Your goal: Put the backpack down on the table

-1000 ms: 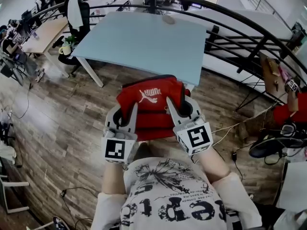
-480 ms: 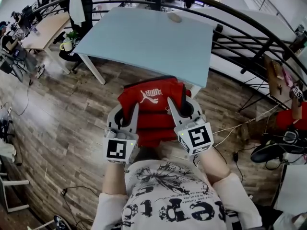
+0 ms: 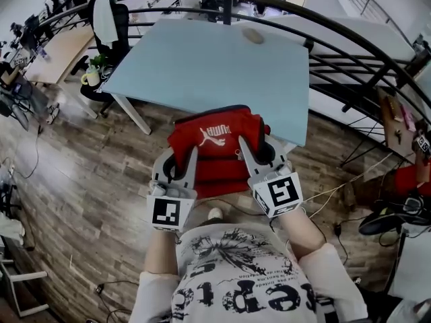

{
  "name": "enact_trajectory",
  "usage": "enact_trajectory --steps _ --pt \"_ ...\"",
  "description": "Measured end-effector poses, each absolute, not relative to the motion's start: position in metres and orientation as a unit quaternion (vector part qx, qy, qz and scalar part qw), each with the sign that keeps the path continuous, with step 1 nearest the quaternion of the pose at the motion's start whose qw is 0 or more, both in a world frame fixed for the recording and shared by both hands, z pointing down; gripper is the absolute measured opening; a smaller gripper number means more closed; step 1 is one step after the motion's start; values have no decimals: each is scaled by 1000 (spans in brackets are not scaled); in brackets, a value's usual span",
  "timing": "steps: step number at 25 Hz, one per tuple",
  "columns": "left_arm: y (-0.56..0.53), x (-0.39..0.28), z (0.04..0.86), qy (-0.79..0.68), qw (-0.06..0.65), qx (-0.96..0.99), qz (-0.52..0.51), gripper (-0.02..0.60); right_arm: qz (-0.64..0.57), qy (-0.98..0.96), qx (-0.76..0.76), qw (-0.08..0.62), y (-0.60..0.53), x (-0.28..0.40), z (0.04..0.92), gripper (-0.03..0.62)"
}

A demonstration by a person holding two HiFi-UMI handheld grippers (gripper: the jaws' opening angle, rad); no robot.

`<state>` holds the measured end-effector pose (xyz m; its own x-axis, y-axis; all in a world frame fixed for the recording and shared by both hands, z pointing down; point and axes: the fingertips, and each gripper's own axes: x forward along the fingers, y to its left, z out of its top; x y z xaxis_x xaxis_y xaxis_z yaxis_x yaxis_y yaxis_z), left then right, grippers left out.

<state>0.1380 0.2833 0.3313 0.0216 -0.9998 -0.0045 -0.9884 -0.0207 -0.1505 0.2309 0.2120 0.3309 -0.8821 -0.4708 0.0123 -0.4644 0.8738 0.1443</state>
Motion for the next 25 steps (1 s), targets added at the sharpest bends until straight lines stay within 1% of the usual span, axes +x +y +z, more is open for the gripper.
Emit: enact_trajectory --steps 7,11,14,18,22,25 --pt "225 53 327 706 62 -704 -48 54 -54 -967 249 25 155 151 329 43" --pt "209 35 340 714 56 -696 -44 54 -45 -969 242 29 137 133 344 43" --pt "182 11 345 717 37 -694 -55 54 -44 -970 236 30 108 106 349 43" --pt "135 -35 345 726 47 -684 -53 54 -44 -973 223 33 59 59 350 43" --pt "106 -53 346 727 53 -682 -58 54 -47 -973 225 23 31 42 349 43" --pt "59 -75 342 728 49 -682 -52 54 -45 -973 226 23 -15 20 347 43"
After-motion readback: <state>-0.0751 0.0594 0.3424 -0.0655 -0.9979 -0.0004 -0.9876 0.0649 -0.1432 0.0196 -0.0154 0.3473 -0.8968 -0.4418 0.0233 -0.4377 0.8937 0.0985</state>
